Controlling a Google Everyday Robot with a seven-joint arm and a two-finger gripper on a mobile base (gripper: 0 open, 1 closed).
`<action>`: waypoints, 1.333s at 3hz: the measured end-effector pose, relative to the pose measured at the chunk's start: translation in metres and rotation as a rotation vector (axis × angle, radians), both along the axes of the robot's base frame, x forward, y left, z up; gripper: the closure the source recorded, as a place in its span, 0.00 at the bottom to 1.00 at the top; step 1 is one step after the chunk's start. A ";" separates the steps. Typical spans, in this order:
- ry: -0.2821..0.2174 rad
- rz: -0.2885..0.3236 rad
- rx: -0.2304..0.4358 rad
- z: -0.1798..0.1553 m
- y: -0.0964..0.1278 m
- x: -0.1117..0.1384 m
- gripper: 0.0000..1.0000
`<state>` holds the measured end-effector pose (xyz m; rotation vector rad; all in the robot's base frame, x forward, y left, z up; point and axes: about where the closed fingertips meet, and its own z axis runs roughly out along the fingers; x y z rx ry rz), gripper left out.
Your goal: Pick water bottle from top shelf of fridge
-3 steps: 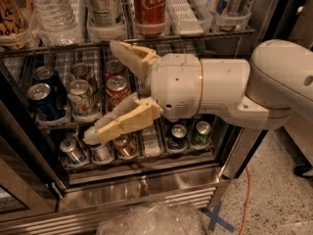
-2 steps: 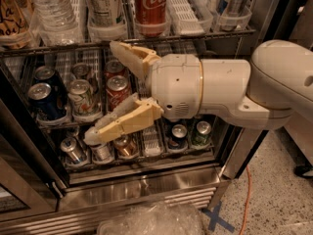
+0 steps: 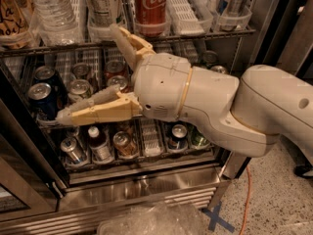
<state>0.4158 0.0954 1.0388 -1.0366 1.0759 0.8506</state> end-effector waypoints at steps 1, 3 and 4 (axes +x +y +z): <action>0.000 0.000 0.000 0.000 0.000 0.000 0.00; 0.043 -0.005 0.088 0.005 0.030 0.030 0.00; 0.043 -0.005 0.087 0.005 0.031 0.030 0.00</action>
Offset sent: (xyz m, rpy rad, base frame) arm 0.0264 0.0201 0.0042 0.0314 0.0146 -0.0278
